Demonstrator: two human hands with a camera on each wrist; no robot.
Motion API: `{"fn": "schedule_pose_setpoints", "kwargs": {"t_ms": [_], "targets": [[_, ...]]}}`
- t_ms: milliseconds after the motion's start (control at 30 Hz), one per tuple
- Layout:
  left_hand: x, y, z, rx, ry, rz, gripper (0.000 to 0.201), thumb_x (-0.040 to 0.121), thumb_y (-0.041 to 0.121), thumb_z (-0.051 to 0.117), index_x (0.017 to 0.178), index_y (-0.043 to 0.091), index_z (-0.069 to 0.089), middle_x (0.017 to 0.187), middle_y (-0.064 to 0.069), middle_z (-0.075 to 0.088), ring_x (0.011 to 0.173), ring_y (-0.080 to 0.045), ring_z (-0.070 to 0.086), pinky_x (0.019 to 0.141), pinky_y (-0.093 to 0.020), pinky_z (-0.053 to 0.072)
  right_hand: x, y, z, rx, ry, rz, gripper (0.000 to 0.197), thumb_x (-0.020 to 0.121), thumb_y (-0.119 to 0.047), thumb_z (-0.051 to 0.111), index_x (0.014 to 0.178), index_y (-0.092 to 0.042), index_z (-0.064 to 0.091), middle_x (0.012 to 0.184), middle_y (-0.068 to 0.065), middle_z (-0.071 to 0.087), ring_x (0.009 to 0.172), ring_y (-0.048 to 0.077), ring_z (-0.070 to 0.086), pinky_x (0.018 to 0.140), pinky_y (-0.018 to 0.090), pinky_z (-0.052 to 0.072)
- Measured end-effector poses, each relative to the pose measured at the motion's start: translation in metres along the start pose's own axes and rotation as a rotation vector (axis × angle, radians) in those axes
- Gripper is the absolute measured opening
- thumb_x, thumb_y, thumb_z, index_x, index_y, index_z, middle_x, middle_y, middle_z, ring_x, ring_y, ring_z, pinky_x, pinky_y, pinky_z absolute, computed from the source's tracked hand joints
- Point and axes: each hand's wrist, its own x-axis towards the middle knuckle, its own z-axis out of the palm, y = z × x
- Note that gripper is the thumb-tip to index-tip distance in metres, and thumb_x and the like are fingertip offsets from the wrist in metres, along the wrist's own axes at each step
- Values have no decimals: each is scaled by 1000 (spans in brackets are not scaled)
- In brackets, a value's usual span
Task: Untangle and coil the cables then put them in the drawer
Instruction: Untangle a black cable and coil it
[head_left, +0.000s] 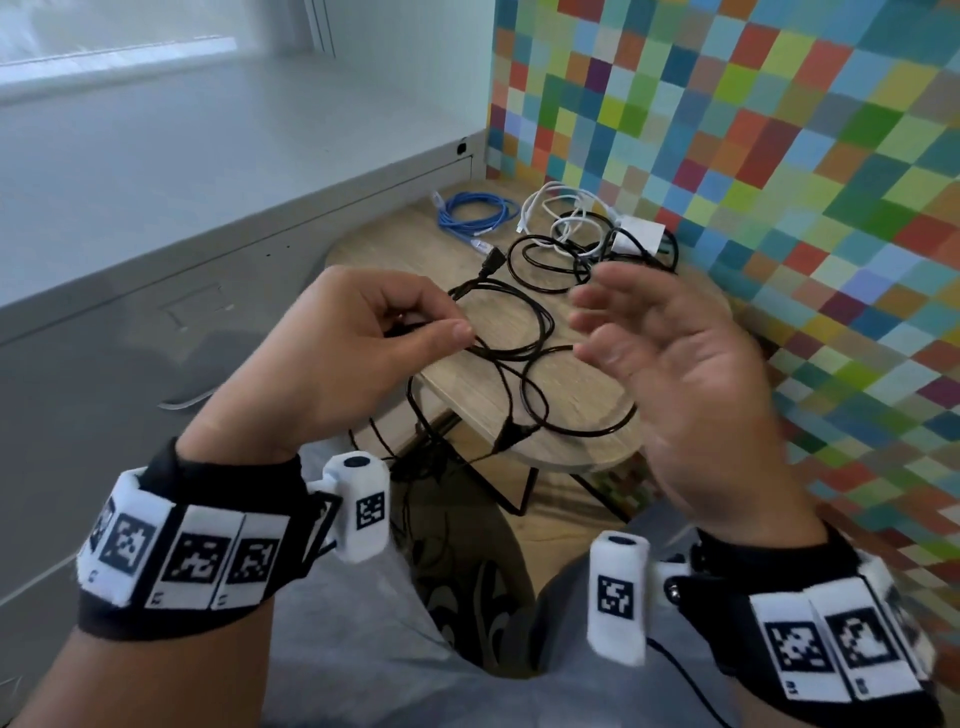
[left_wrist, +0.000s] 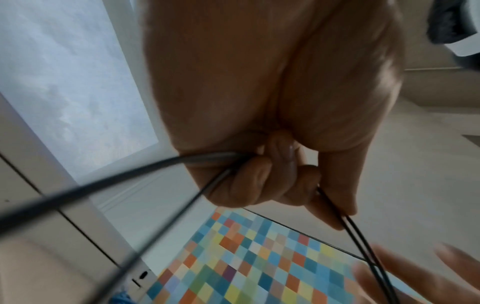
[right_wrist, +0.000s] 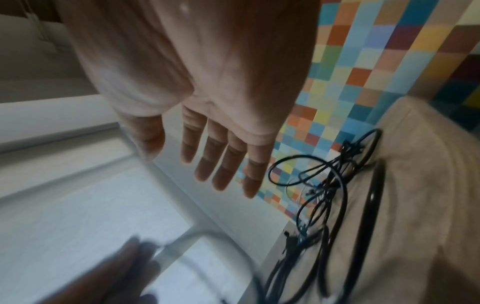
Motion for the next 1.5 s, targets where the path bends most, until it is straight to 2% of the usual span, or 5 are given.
{"fn": "schedule_pose_setpoints", "kwargs": {"t_ms": [200,567,733,1133,1500], "targets": [[-2,8,18,-2,-120,102,13,87,40,77,80,28,76,70,8,71,64,-11,63,62,-33,52,-8,3,33,-101,-209,115,26,95,-25,68,120,-32,72,79,11,71,72,28,70,69,30,58],[4,-37,-32,-113,162,-183,20,88,30,72,73,17,72,56,-2,48,49,-16,40,52,-27,37,10,1,-51,50,664,-97,16,106,-22,52,100,-23,67,59,-7,44,47,11,33,49,24,40],[6,-15,-27,-726,184,-107,29,94,17,43,88,14,71,67,2,30,48,-10,18,44,-25,11,5,4,-35,26,307,66,22,107,-20,53,103,-23,75,72,2,59,52,20,49,53,33,52],[-3,20,24,-278,-194,144,24,103,-1,51,112,12,69,84,17,72,71,8,65,70,-8,47,-6,0,23,-3,-228,177,55,87,-30,76,139,-29,59,124,0,72,60,31,68,65,46,62],[6,-17,-12,5,-24,-146,14,84,24,63,77,27,74,69,-19,57,63,-25,48,63,-34,39,5,1,6,315,361,-6,37,110,-37,42,93,-22,71,66,-3,51,46,14,36,51,26,41]]}}
